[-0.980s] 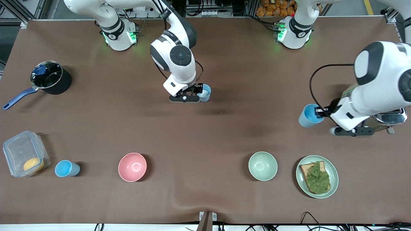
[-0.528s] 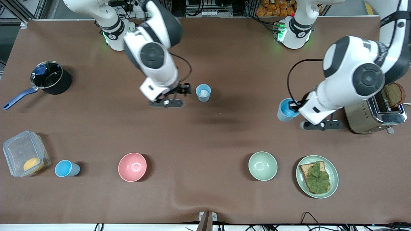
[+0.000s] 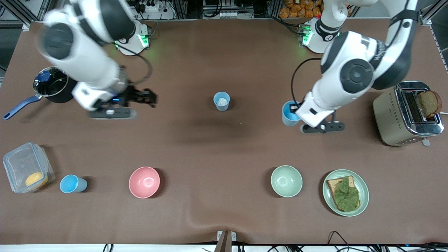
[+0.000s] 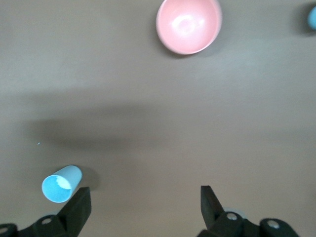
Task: Stack blue cups with both arms
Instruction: 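Release the cup with the right gripper while the left gripper approaches, then lower the left gripper's blue cup into the standing blue cup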
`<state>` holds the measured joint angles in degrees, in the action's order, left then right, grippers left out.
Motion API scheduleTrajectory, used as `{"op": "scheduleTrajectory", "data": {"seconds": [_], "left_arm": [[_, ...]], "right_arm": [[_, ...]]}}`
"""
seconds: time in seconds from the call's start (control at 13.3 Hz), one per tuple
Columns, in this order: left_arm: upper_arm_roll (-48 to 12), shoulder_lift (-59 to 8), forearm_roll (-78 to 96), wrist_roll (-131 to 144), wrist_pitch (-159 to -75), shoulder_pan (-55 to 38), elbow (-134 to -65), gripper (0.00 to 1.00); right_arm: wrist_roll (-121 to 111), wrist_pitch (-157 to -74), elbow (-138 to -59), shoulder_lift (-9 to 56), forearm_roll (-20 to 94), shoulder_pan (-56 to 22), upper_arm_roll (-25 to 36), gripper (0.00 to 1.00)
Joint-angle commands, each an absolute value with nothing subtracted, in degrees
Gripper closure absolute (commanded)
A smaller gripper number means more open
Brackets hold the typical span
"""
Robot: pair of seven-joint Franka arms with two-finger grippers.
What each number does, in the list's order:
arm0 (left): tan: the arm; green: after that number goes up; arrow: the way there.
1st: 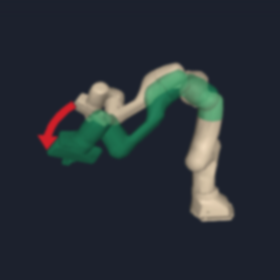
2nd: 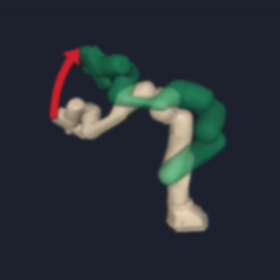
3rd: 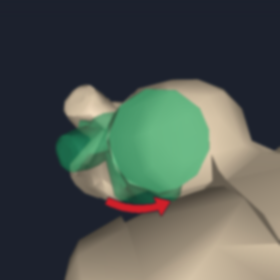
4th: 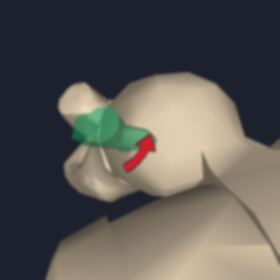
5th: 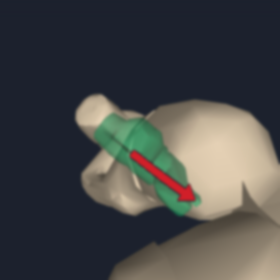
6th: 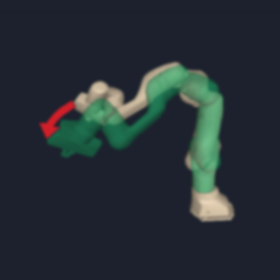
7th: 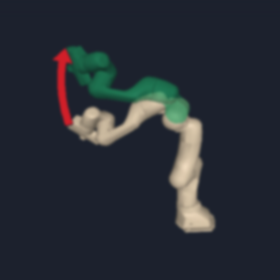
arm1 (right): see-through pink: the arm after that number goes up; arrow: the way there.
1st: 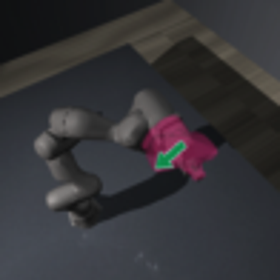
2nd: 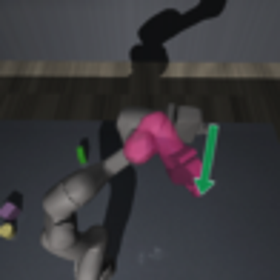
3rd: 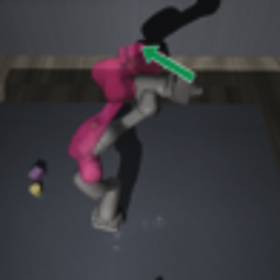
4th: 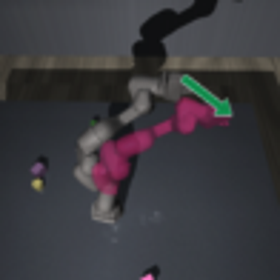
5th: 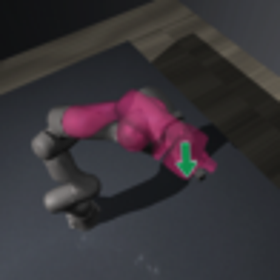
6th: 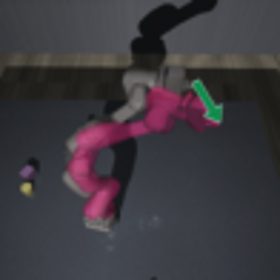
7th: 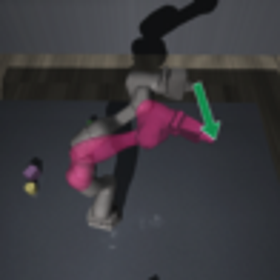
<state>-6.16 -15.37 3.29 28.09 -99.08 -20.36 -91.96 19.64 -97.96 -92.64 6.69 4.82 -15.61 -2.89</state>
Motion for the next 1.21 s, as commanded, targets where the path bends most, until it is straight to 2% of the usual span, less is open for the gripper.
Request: {"op": "scheduleTrajectory", "data": {"seconds": [0.0, 0.3, 0.75, 0.98, 1.13], "left_arm": [[-5.7, -15.2, 6.3, 34.1, -101.0, -26.0, -91.1, 1.00], [-5.7, -15.6, 6.9, 45.3, -106.6, -31.7, -91.2, 1.00], [-5.8, -19.2, 6.7, 52.5, -110.6, -38.4, -94.1, 1.00], [-7.1, -19.2, 6.9, 56.0, -118.7, -40.0, -99.5, 1.00], [-7.3, -19.7, 6.9, 57.0, -120.2, -40.8, -100.5, 1.00]], "right_arm": [[16.6, -97.6, -94.5, 3.4, 5.5, -9.8, -3.9, 0.00], [9.9, -97.0, -94.6, 1.7, 4.8, -2.3, -4.0, 0.00], [6.2, -96.4, -94.7, 1.2, 4.7, 0.3, -3.9, 0.00], [6.2, -96.5, -94.9, 1.4, 4.7, 0.2, -4.0, 0.00], [6.2, -96.5, -94.9, 1.5, 4.7, 0.0, -4.0, 0.00]]}}
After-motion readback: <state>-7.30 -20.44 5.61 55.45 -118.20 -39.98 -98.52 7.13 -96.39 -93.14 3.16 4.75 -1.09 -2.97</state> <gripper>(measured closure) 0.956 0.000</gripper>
